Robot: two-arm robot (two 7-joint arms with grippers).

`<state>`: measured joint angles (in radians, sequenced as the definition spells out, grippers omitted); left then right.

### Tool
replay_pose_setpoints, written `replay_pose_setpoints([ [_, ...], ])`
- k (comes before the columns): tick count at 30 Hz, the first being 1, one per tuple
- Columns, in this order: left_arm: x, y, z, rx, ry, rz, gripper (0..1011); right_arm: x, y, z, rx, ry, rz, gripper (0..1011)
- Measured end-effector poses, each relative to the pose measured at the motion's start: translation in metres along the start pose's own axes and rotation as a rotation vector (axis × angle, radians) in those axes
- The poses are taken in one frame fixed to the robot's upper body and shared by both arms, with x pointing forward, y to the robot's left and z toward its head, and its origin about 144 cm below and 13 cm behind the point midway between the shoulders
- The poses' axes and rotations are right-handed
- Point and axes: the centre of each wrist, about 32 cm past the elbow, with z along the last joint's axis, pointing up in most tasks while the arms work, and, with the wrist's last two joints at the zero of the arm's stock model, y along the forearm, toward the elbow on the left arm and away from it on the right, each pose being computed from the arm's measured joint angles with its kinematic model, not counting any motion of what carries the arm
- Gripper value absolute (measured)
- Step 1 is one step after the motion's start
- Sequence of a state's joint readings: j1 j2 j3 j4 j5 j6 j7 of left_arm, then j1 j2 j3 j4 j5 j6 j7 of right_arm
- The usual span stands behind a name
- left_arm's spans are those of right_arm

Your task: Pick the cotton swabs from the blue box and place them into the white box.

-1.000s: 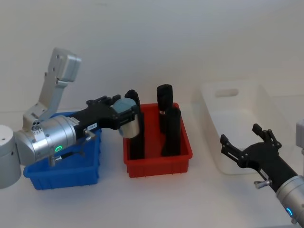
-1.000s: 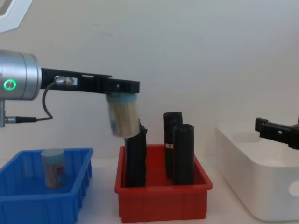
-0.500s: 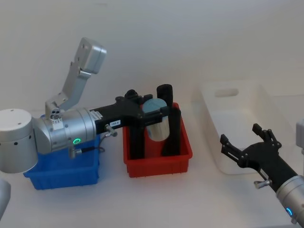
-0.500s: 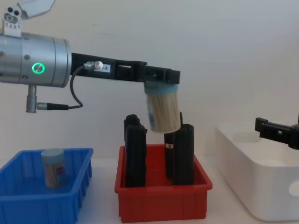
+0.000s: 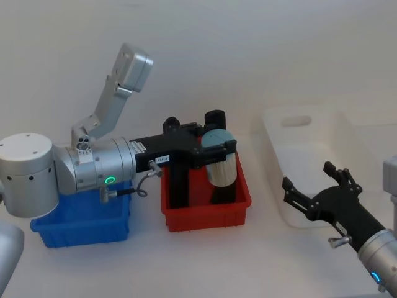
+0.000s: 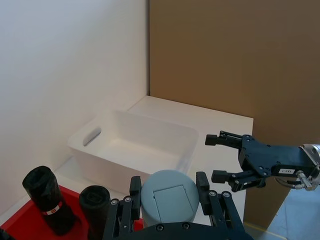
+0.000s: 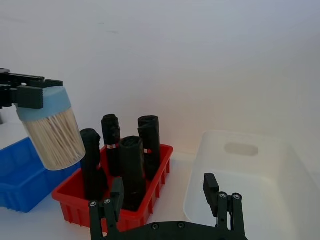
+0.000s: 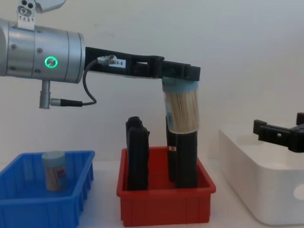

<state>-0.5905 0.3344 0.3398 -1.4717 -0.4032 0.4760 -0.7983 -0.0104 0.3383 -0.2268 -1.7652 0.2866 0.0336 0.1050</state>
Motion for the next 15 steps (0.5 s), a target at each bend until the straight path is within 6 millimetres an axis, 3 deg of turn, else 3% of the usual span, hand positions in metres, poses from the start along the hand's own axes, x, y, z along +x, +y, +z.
replay_pose_setpoints([
  [15,-0.0001,-0.0037,0.0027,0.003,0.000,-0.026,669,0.0011,0.0084,0.0063,0.004,-0.023,0.183,1001],
])
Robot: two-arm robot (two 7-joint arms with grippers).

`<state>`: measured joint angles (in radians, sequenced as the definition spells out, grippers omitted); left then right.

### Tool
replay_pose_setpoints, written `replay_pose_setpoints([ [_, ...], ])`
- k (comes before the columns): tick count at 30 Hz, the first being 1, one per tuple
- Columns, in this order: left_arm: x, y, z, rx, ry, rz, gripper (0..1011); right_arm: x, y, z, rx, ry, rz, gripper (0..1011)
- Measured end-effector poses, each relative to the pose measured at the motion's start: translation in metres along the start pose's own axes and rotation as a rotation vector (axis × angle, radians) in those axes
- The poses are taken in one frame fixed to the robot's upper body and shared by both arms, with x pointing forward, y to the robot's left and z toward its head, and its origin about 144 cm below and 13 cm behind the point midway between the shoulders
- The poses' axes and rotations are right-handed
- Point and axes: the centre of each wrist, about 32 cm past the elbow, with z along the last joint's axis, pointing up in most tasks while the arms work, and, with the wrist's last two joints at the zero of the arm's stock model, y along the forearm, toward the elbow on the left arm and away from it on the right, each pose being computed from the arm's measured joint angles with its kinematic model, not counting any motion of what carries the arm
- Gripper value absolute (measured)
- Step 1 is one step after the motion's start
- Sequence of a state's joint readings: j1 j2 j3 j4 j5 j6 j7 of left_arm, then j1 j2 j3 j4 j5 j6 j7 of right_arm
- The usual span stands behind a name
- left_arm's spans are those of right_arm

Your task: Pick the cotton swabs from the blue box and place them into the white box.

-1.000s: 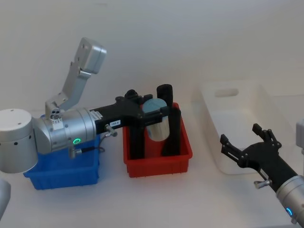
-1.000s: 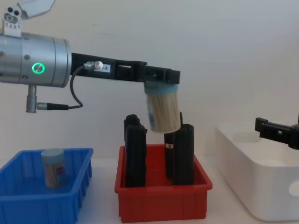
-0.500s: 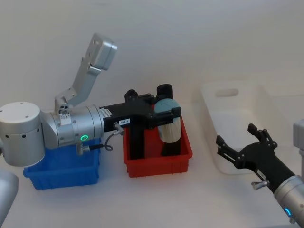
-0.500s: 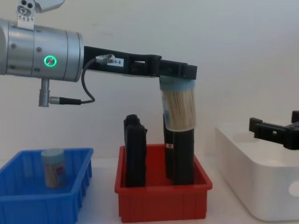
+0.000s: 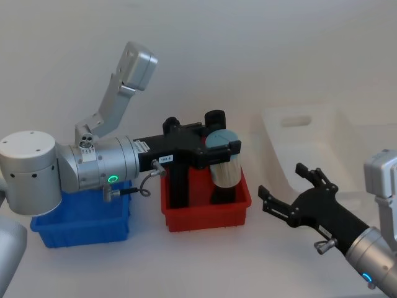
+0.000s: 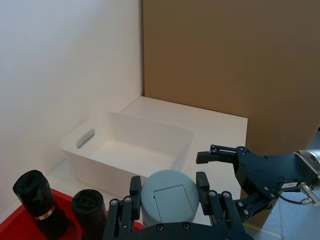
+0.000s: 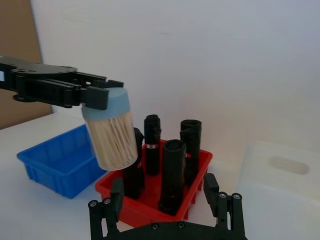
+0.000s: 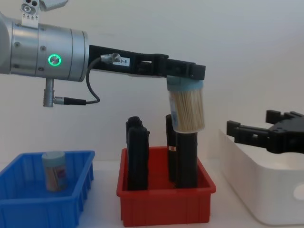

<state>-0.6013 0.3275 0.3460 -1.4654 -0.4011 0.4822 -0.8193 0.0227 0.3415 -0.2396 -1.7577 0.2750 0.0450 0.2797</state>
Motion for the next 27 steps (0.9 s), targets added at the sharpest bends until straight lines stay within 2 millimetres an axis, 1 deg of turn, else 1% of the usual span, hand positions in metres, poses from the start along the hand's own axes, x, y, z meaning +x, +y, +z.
replay_pose_setpoints([
  [12,0.000,-0.001,0.001,0.000,0.000,-0.006,669,0.004,0.014,0.012,0.004,-0.030,0.146,1002],
  [27,0.000,-0.001,0.001,0.000,0.000,-0.010,669,0.009,0.030,0.021,-0.006,-0.059,0.229,1002],
])
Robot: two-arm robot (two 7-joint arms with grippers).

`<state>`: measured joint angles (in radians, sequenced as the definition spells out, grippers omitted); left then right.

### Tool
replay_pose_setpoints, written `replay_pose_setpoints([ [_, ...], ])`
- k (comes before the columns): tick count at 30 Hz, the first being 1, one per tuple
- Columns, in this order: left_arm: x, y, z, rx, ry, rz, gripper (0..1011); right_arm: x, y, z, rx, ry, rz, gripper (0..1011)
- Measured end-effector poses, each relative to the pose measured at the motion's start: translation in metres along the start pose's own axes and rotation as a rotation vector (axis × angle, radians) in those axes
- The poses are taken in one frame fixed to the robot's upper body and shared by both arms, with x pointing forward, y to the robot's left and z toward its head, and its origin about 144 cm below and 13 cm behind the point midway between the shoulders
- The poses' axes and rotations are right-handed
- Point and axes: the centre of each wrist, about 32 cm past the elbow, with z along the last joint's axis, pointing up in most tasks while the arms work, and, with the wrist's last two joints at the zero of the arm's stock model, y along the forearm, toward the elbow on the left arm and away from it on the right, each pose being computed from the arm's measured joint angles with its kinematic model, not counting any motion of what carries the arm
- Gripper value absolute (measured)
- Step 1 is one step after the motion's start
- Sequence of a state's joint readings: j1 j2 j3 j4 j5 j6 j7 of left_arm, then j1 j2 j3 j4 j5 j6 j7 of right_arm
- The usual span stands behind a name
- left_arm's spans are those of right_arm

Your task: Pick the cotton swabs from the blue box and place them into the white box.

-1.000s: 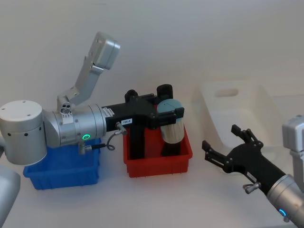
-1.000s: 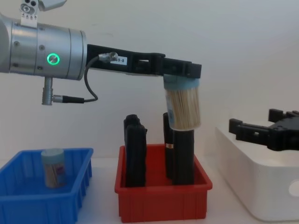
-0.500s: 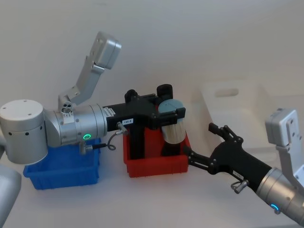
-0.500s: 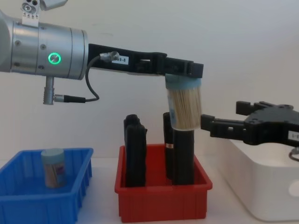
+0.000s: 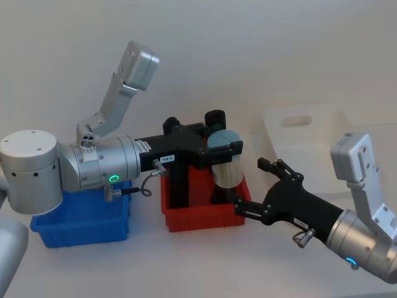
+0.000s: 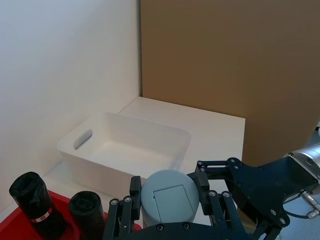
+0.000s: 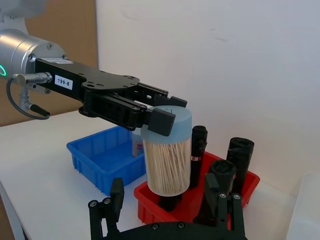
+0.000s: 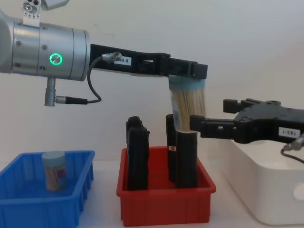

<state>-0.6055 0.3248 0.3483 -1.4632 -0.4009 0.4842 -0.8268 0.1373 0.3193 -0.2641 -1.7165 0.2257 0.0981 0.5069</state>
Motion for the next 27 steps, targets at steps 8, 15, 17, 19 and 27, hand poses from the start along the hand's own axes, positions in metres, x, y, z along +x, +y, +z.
replay_pose_setpoints([
  [8,0.000,0.000,0.000,0.000,0.000,-0.001,669,0.004,0.008,0.000,-0.008,-0.008,0.023,1002],
  [15,0.000,0.000,0.000,0.000,0.000,-0.001,669,0.009,0.016,0.000,-0.008,-0.013,0.032,1002],
  [17,0.000,0.000,0.000,0.000,0.000,-0.001,669,0.010,0.019,0.000,-0.006,-0.015,0.034,1002],
  [19,0.000,0.000,0.000,0.000,0.000,-0.001,669,0.011,0.021,0.000,-0.006,-0.017,0.036,1002],
  [27,0.000,0.000,0.000,0.000,0.000,-0.001,669,0.016,0.031,-0.002,0.000,-0.019,0.053,1002],
])
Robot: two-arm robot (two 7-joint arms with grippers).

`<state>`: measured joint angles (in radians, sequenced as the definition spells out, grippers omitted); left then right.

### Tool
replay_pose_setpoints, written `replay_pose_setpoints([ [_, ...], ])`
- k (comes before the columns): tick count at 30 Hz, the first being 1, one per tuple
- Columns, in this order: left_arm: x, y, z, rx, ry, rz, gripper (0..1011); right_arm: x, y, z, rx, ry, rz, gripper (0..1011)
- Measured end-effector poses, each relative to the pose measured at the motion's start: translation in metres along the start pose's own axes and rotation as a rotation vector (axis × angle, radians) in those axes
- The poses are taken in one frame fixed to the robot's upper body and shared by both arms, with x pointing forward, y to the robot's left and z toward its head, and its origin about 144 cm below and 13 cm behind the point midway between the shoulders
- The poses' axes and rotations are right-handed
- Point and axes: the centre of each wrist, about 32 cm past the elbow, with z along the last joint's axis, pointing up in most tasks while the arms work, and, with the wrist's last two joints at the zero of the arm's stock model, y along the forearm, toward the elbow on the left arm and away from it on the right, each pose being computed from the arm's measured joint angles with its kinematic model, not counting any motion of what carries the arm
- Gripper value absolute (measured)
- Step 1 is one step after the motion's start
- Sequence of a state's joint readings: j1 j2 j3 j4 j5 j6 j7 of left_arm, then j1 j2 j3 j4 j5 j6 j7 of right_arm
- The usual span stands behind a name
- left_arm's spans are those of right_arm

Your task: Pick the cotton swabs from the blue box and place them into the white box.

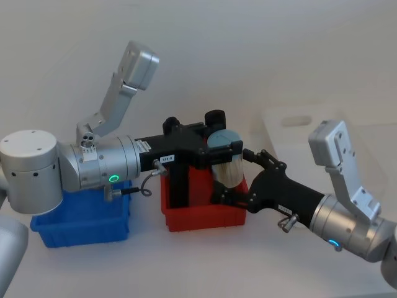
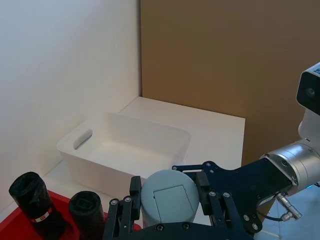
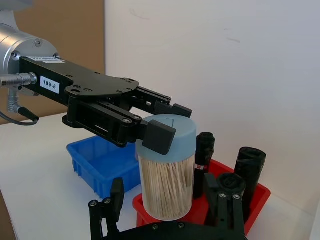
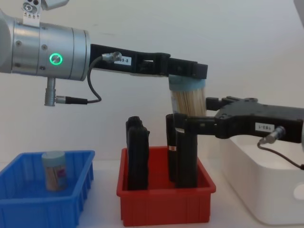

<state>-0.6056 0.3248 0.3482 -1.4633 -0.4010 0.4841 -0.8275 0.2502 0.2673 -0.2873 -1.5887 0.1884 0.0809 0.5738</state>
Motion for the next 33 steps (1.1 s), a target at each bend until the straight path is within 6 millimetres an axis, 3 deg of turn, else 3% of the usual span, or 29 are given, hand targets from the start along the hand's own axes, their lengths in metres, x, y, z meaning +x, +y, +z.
replay_pose_setpoints([
  [3,0.000,0.000,0.000,0.000,0.000,0.000,669,0.001,0.003,-0.001,0.001,0.001,0.007,981],
  [16,0.000,0.000,0.000,0.000,0.000,0.001,669,0.006,0.014,-0.003,0.009,-0.002,0.028,645],
  [20,0.000,0.000,0.000,0.000,-0.001,0.003,672,0.006,0.016,-0.003,0.011,-0.003,0.030,642],
  [33,0.000,0.000,0.000,0.000,0.000,0.000,998,0.007,0.018,-0.003,0.016,-0.004,0.031,642],
])
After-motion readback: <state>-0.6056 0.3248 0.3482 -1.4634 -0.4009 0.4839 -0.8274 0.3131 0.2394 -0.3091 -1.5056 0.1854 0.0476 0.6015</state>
